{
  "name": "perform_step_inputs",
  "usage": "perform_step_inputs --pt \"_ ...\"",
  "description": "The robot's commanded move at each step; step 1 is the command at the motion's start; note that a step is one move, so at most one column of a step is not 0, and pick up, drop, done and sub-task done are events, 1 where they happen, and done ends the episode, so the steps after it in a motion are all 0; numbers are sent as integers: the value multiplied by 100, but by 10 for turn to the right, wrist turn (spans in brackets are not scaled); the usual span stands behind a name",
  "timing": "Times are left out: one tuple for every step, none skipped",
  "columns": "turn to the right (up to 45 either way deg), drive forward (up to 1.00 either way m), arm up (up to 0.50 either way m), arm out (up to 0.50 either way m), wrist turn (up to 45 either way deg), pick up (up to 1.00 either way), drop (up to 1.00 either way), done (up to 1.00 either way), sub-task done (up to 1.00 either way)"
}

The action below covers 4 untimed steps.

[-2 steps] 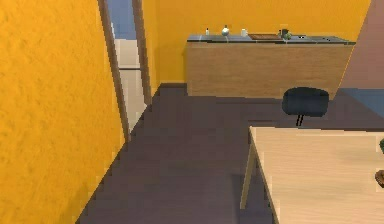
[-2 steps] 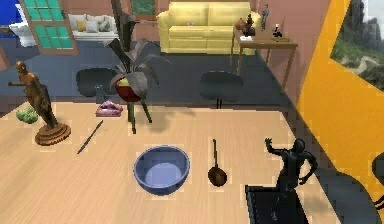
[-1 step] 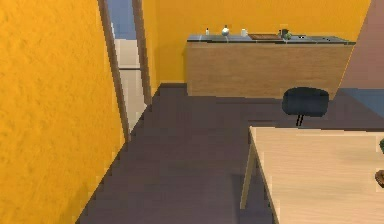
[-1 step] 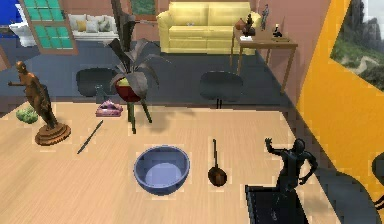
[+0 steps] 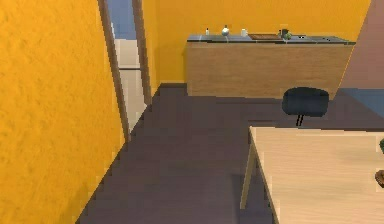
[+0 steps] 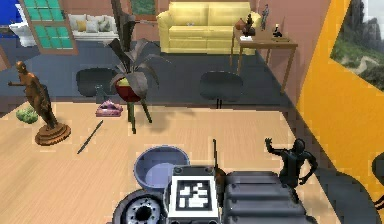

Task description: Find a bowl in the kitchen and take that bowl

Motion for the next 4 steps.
perform_step_inputs --pt "0 0 0 18 0 0 0 0 0" --pt "0 0 0 0 450 0 0 0 0" --pt "0 0 0 0 450 0 0 0 0" --pt "0 0 0 0 450 0 0 0 0"
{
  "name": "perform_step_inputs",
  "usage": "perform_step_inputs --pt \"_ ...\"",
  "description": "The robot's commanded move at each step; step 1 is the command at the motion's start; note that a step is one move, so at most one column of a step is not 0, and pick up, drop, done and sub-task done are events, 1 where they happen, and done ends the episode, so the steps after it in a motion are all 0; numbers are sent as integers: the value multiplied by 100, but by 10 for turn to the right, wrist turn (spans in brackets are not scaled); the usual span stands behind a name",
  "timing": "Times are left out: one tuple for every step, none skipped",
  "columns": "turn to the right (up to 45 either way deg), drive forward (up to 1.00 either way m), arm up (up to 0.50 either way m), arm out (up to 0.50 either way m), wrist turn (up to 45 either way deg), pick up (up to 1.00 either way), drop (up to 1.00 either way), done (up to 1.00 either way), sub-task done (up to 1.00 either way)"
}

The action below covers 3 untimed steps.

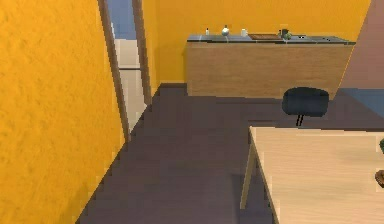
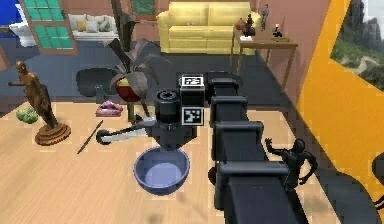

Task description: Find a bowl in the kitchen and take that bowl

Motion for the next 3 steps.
perform_step_inputs --pt "0 0 0 0 300 0 0 0 0" --pt "0 0 -28 0 0 0 0 0 0" --pt "0 0 0 0 0 100 0 0 0"
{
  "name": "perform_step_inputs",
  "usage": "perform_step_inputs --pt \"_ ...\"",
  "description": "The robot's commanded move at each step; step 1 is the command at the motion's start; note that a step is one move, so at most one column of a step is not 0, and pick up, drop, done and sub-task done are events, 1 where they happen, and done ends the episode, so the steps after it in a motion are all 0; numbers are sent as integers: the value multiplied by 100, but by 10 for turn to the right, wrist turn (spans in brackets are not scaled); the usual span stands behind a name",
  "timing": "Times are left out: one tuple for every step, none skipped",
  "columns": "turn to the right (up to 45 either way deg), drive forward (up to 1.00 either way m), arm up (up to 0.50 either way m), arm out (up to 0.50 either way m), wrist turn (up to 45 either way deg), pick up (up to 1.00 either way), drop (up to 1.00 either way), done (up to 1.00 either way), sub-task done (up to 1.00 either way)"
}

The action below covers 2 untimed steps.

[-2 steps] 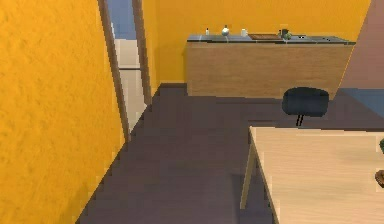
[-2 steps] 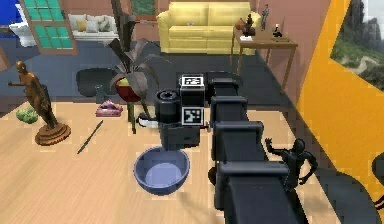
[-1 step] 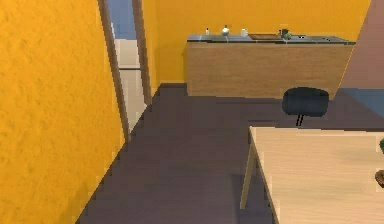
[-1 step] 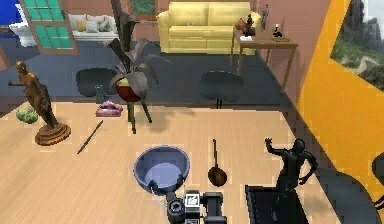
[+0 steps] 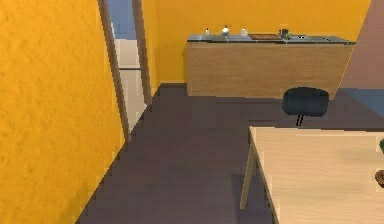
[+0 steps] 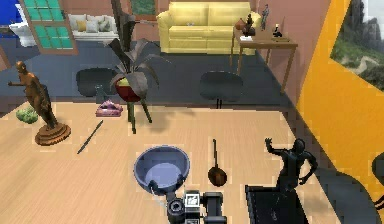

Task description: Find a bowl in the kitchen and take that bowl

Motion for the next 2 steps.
perform_step_inputs --pt "0 0 10 0 0 0 0 0 0" --pt "0 0 0 0 0 0 0 100 0"
